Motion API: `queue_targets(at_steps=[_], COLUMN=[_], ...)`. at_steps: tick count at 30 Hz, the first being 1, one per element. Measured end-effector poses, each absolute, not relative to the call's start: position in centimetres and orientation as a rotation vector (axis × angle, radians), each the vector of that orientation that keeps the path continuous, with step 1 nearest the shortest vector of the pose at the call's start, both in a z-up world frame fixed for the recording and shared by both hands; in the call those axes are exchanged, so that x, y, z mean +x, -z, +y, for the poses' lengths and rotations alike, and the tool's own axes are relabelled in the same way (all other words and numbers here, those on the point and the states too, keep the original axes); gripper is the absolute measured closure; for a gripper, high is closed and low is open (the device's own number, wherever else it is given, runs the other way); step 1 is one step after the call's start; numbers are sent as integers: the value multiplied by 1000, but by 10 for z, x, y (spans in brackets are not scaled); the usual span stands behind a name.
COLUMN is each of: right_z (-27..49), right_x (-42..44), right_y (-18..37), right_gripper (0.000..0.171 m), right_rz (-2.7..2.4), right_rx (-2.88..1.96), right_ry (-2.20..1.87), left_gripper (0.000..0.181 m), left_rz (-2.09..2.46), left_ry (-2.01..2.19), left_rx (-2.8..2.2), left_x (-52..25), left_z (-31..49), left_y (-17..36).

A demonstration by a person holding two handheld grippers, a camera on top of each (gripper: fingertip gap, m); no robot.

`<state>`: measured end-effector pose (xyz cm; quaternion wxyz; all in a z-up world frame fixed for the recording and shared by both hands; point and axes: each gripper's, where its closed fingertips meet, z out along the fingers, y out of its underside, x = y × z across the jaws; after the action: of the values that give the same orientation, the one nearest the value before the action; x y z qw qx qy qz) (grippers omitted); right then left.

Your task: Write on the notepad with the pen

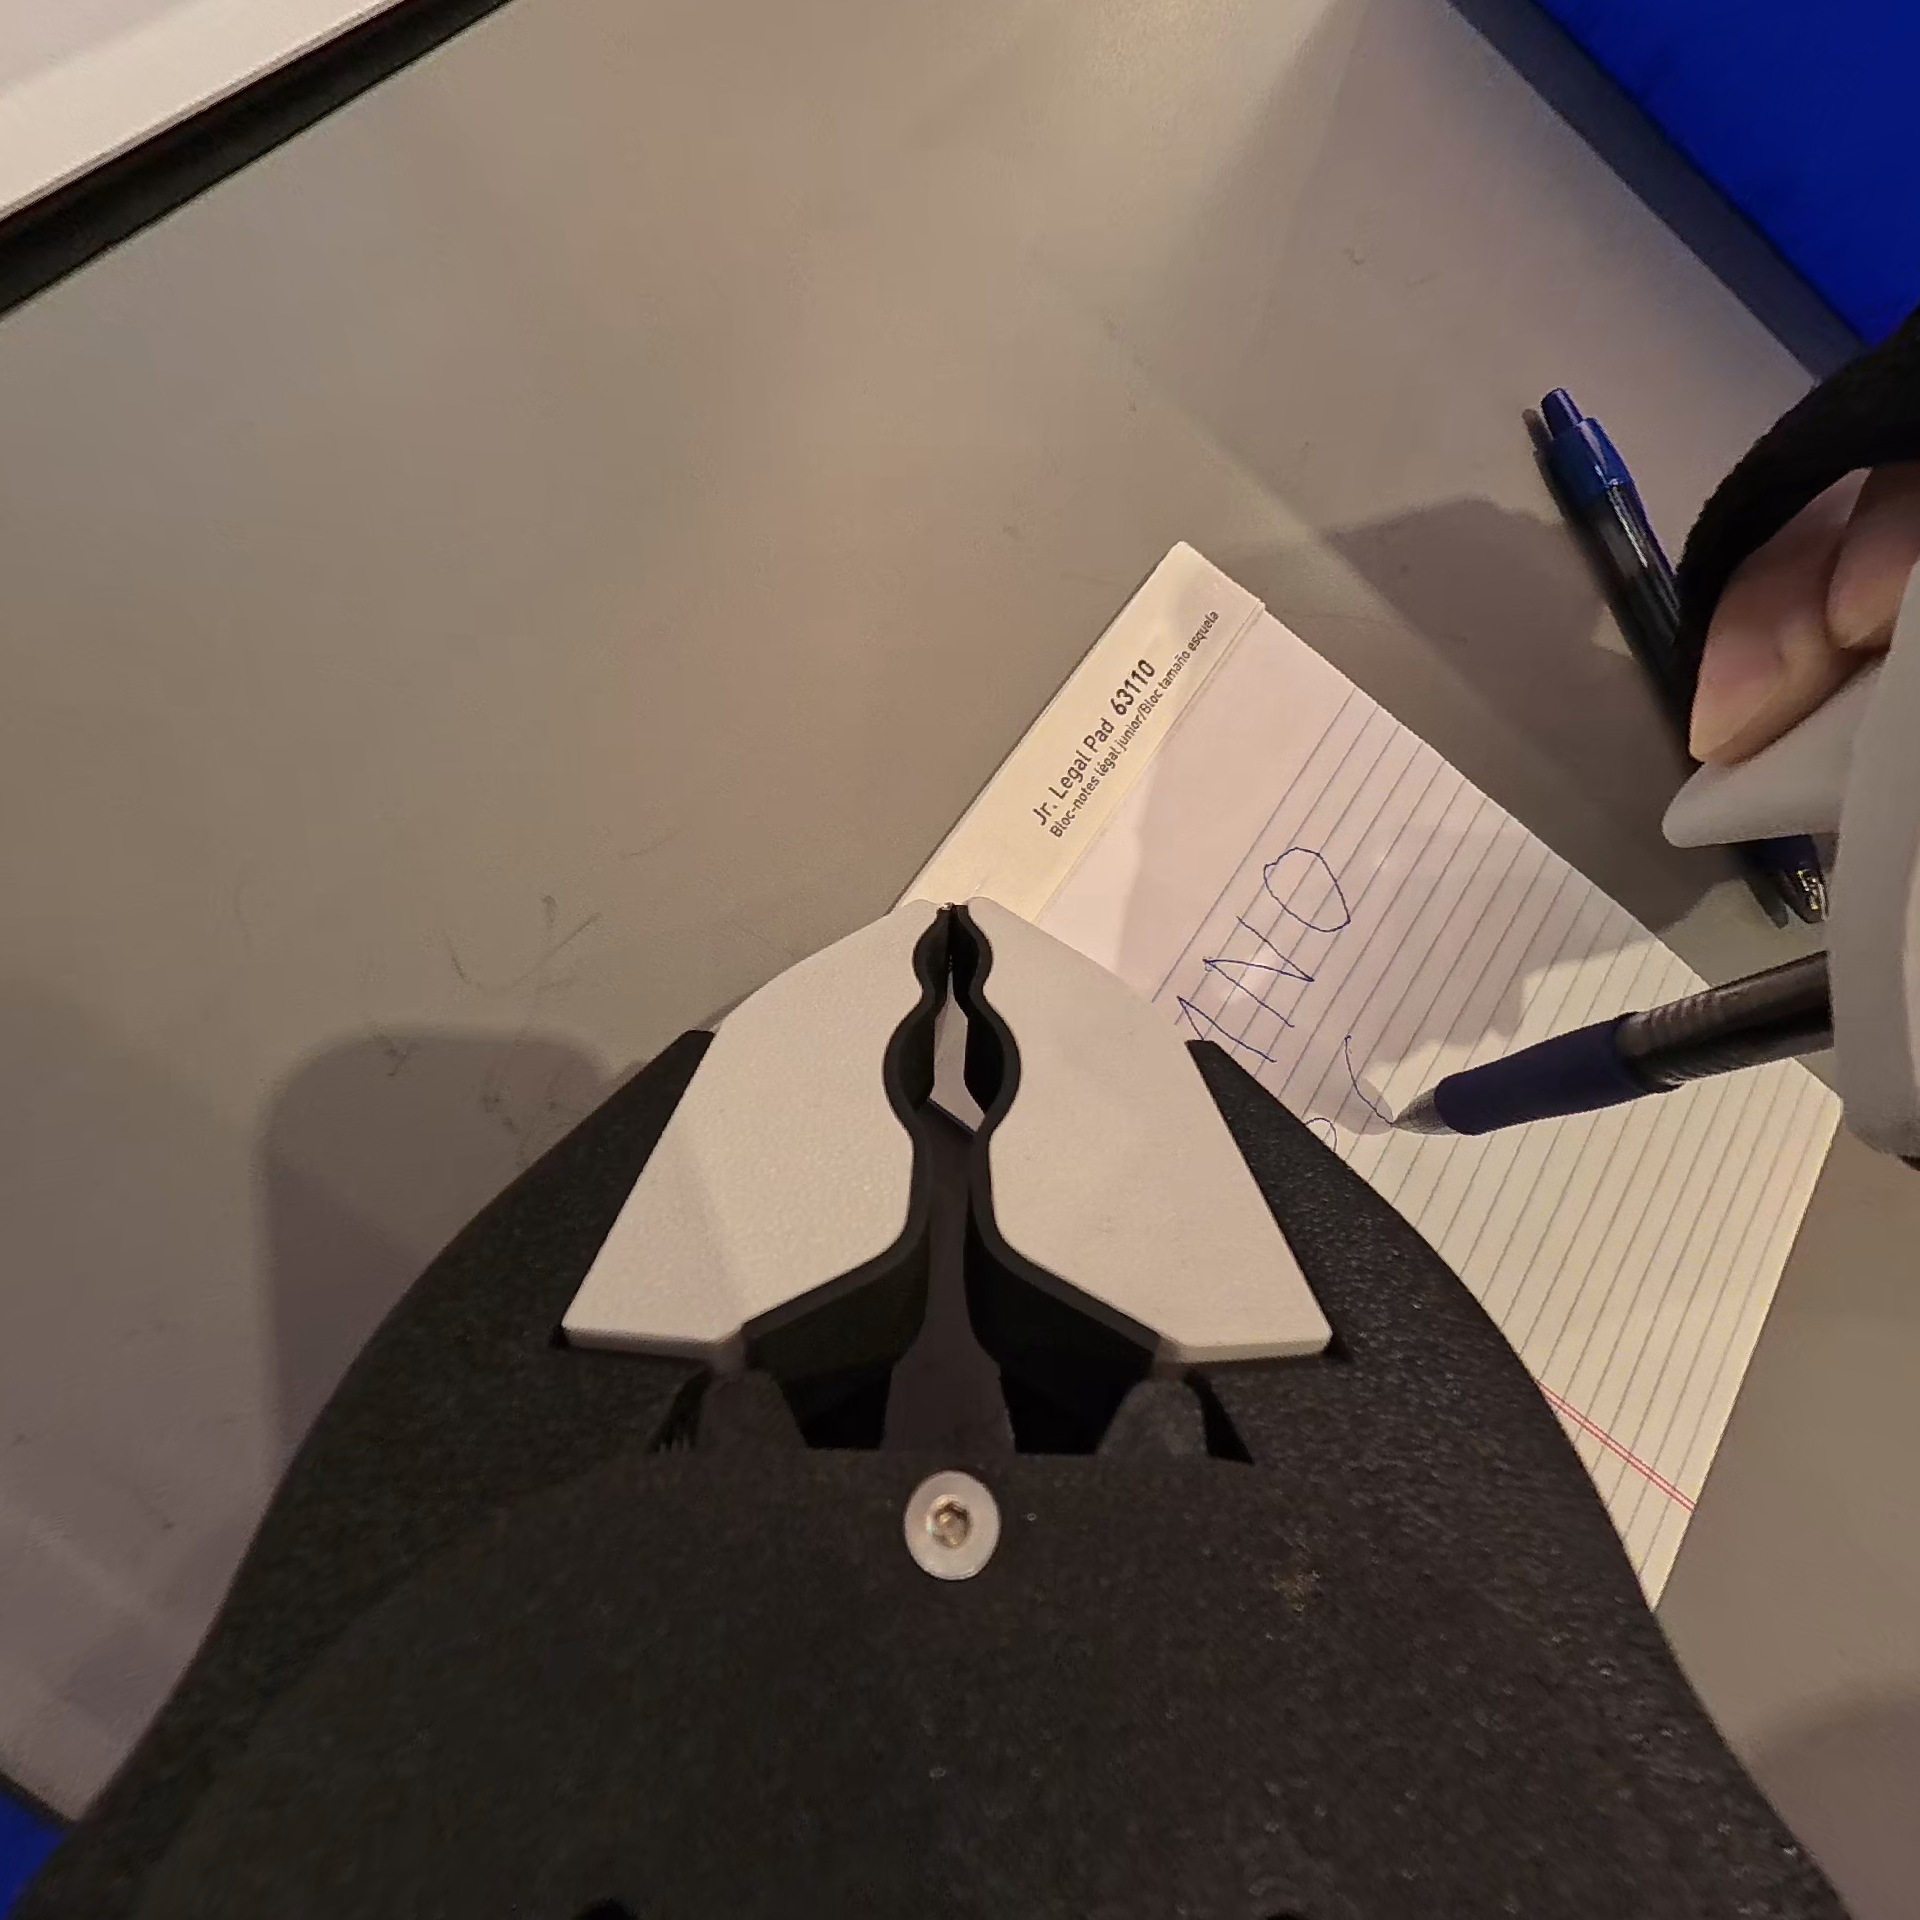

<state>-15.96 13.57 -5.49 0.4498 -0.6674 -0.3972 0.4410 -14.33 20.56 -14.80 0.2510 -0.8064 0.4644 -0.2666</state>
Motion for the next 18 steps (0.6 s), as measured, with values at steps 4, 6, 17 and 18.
queue_targets(at_steps=[4, 6, 17, 18], right_z=[133, 132, 130, 130], right_x=[-159, -159, -155, -154], right_y=[56, 56, 58, 58], right_gripper=[167, 167, 167, 167], right_rz=[-1007, -1015, -1047, -1048], right_rx=[-1661, -1663, -1689, -1692], right_ry=[-1106, -1106, -1126, -1126], left_gripper=[181, 181, 181, 181], left_rz=[1263, 1263, 1263, 1263], left_ry=[726, 726, 727, 727], left_rx=[-2194, -2194, -2194, -2194], left_x=[-143, -143, -144, -144], left_z=[206, 206, 205, 205], left_y=[148, 148, 148, 148])
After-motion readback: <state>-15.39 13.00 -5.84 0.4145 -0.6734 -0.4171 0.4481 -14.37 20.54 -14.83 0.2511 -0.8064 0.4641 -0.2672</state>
